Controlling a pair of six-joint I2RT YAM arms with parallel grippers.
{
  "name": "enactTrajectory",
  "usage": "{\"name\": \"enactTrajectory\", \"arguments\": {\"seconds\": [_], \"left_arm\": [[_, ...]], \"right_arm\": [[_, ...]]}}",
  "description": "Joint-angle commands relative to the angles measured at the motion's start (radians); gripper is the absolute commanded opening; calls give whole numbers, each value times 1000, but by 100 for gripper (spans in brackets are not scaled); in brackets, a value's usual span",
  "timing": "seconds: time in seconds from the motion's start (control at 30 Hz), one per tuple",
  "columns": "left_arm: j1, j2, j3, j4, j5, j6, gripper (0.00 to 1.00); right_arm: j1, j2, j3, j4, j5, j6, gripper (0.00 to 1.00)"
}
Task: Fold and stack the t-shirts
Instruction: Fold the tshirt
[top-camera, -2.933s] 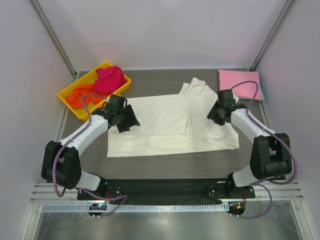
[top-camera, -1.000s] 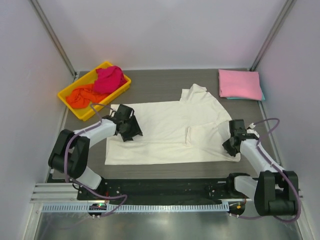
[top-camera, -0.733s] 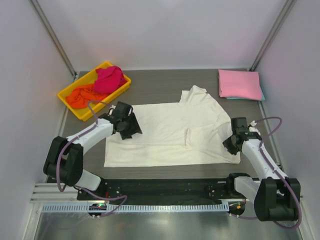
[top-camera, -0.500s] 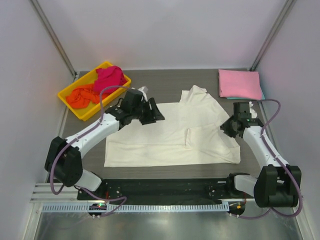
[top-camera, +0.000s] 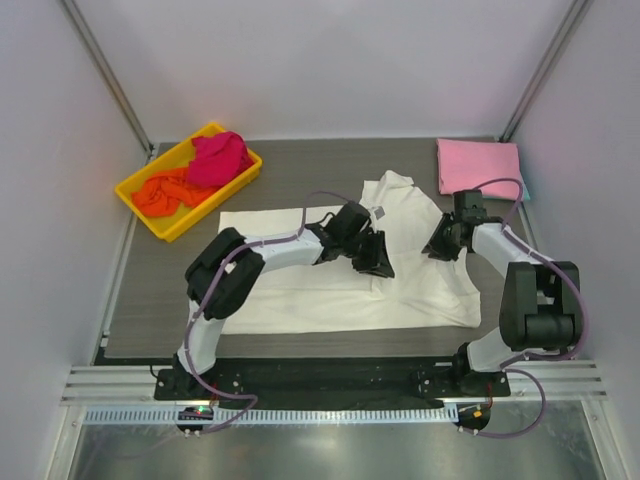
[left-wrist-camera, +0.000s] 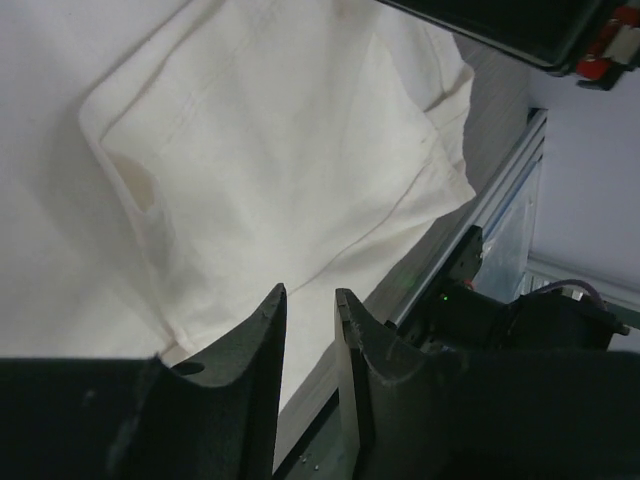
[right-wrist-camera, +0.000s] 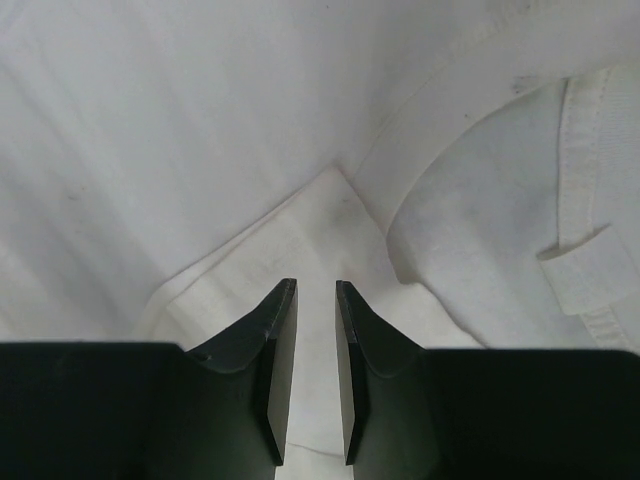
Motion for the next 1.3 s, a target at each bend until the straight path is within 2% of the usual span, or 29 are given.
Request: {"name": "enactTrajectory", "arguments": {"seconds": [0.0, 0.2, 0.33, 0.6, 0.7, 0.83, 1.0, 1.27], "left_arm": [[-3, 39, 69, 52, 19, -2, 27], [0, 106, 114, -63, -114, 56, 27], [1, 103, 112, -112, -204, 81, 29], [1, 97, 92, -209, -322, 53, 32], [12, 77, 120, -261, -323, 49, 37], [49, -40, 173, -306, -308, 68, 43], [133, -121, 236, -418, -291, 122, 49], [357, -164, 221, -545, -316, 194, 48]], "right_arm": [[-2, 11, 38, 49, -13, -51, 28], [-2, 88, 47, 101, -17, -65, 28], [-2, 111, 55, 112, 36, -73, 29], [10, 126, 90, 106, 67, -102, 31], [49, 91, 159, 78, 56, -119, 34], [52, 120, 305, 71, 24, -140, 40], [53, 268, 486, 74, 32, -182, 46], [53, 543, 857, 69, 12, -272, 42]]}}
